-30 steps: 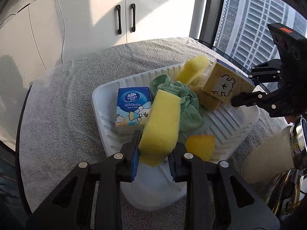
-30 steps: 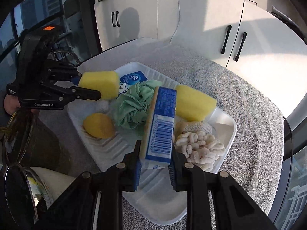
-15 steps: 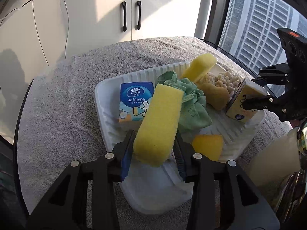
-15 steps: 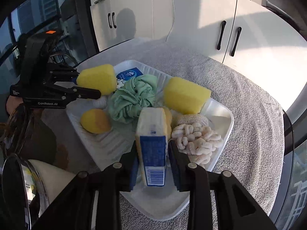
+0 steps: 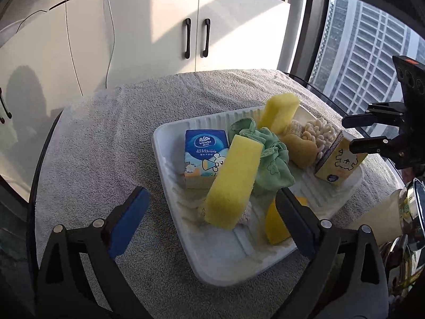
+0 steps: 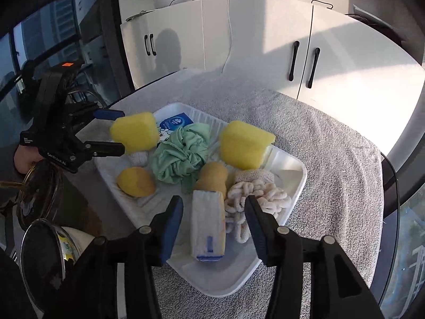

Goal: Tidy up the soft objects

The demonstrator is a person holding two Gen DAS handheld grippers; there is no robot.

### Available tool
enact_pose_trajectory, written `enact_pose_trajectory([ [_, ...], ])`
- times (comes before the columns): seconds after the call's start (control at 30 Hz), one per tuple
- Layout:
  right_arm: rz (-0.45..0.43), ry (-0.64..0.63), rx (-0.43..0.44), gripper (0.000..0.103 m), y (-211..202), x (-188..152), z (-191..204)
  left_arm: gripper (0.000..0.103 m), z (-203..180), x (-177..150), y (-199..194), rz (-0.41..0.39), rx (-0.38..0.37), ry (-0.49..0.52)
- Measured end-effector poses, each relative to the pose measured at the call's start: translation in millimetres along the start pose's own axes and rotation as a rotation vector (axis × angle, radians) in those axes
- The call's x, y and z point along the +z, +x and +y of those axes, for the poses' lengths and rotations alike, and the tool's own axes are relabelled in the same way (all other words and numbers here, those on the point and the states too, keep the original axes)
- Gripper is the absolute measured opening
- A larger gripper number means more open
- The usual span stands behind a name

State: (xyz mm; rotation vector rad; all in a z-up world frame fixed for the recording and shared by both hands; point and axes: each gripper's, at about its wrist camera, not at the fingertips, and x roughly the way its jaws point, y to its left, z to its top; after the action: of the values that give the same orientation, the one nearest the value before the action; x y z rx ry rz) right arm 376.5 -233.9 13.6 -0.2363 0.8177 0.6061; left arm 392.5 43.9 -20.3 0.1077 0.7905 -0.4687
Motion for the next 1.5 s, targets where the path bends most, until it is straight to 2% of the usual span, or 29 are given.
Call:
enact_pose_trajectory([
  [0.17, -0.046, 0.025, -0.017, 0.057, -20, 5, -1, 0.102, 9, 2, -30, -0.073, 0.059, -0.037],
  [0.33, -0.128, 0.079, -0.057, 0.069, -59, 4, 1, 0.103, 12, -4, -78, -0.173, 0.153, -0.084],
  [0.47, -0.2, 0.12, -0.114, 0.08, -99, -9, 18, 0.103, -2, -18, -122, -0.241, 0.227, -0.106],
  [0.6, -0.253, 0.188, -0.13, 0.085, -131, -32, 43, 0.103, -29, -41, -158, -0.267, 0.248, -0.129],
  [0.8, -0.243, 0.269, -0.179, 0.089, -157, -77, 92, 0.103, -70, -80, -193, -0.258, 0.254, -0.164],
  [0.93, -0.237, 0.394, -0.214, 0.097, -169, -109, 118, 0.103, -94, -103, -205, -0.235, 0.272, -0.203],
  [1.07, -0.225, 0.489, -0.23, 0.1, -172, -136, 147, 0.103, -117, -117, -213, -0.214, 0.255, -0.215],
  [1.2, -0.217, 0.477, -0.279, 0.103, -173, -150, 178, 0.103, -133, -123, -218, -0.193, 0.236, -0.227],
  [1.3, -0.201, 0.442, -0.352, 0.103, -173, -152, 194, 0.103, -145, -129, -219, -0.181, 0.23, -0.234],
  [1.43, -0.226, 0.454, -0.4, 0.103, -181, -154, 202, 0.103, -159, -132, -209, -0.131, 0.259, -0.253],
  [1.5, -0.219, 0.445, -0.417, 0.103, -181, -154, 205, 0.103, -166, -133, -206, -0.127, 0.302, -0.239],
])
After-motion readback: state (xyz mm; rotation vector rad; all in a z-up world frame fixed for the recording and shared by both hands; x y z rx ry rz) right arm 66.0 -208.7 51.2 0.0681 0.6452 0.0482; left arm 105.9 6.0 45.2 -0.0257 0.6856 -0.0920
